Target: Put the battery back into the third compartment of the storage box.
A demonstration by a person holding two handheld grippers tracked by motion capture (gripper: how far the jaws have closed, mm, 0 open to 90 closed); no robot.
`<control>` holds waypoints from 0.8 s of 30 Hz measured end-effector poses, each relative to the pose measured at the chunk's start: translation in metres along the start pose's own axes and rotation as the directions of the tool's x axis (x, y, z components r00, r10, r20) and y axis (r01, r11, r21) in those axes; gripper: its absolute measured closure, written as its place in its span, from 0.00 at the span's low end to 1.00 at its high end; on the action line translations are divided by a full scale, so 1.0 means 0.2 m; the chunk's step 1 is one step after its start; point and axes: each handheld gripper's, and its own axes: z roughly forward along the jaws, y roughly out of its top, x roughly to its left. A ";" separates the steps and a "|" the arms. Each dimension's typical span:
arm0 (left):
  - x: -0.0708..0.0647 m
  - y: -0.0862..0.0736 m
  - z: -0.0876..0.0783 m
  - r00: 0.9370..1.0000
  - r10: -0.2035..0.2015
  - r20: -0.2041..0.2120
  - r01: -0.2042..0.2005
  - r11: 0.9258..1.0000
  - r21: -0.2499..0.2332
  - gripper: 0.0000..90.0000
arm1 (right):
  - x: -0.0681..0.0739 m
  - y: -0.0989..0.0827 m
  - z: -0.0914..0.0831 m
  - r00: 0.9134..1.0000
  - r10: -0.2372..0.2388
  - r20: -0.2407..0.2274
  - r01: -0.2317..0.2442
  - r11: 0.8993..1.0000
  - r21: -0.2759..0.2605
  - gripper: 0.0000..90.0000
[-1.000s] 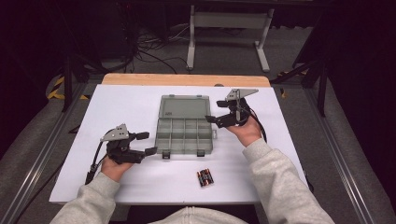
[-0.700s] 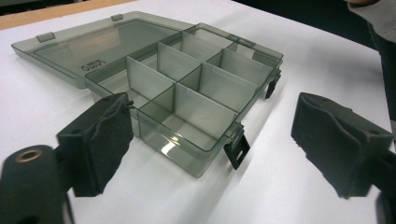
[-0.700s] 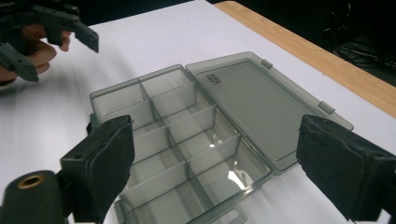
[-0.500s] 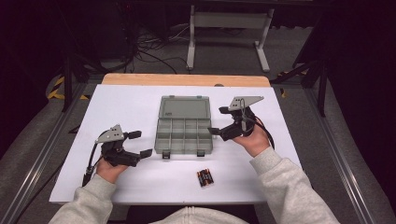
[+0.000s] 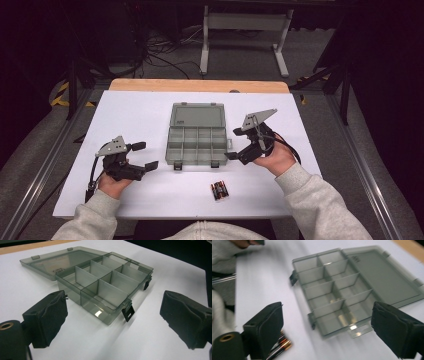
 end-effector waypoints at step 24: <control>0.01 0.00 0.00 1.000 -0.004 0.002 0.004 1.000 0.010 0.08 | 0.16 0.00 0.05 0.991 -0.098 -0.093 0.114 0.976 0.187 0.14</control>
